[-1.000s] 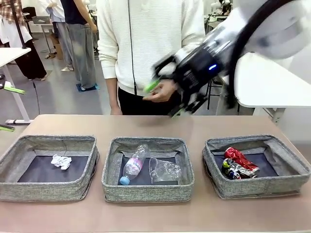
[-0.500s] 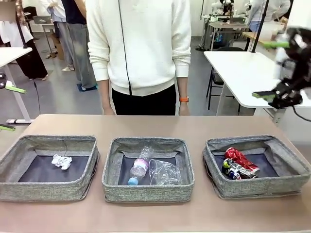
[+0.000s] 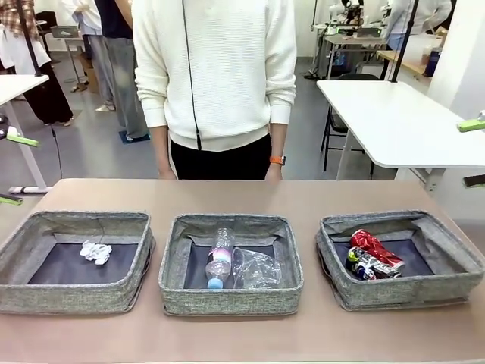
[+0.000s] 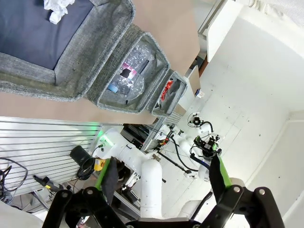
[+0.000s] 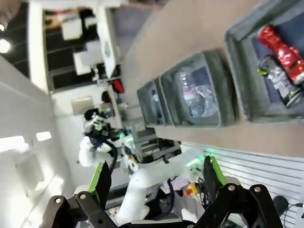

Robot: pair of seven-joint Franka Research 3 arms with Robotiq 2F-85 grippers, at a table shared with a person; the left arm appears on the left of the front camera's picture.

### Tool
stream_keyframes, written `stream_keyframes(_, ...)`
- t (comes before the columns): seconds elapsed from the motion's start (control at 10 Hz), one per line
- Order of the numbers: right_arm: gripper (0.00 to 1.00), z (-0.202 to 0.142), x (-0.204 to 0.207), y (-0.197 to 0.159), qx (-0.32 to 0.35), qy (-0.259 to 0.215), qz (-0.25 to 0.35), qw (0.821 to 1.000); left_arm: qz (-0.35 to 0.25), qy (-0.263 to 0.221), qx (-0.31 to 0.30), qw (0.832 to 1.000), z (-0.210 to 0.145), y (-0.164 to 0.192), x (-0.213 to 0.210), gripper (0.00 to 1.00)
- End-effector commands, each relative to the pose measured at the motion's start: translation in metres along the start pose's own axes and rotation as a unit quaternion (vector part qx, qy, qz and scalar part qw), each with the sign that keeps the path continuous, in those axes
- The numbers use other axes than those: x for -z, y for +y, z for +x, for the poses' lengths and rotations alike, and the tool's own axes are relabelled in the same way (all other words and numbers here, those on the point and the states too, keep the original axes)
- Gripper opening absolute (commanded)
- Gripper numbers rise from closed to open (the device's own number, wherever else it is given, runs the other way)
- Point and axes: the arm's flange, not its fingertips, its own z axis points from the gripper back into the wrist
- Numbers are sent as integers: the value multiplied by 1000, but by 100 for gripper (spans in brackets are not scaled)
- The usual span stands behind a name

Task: Sort the waste into the appropriate baskets.
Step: Place the picked waste into the Fabric basket indicated by the person.

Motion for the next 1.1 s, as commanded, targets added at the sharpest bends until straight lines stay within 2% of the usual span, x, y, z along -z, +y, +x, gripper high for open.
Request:
stream_keyframes(0.0, 100, 11, 7, 2, 6, 36, 82, 996, -4, 4, 8, 1000, -1, 0, -3, 100)
stream_keyframes(1.0, 100, 11, 7, 2, 6, 36, 82, 996, -4, 4, 8, 1000, -1, 0, -3, 100)
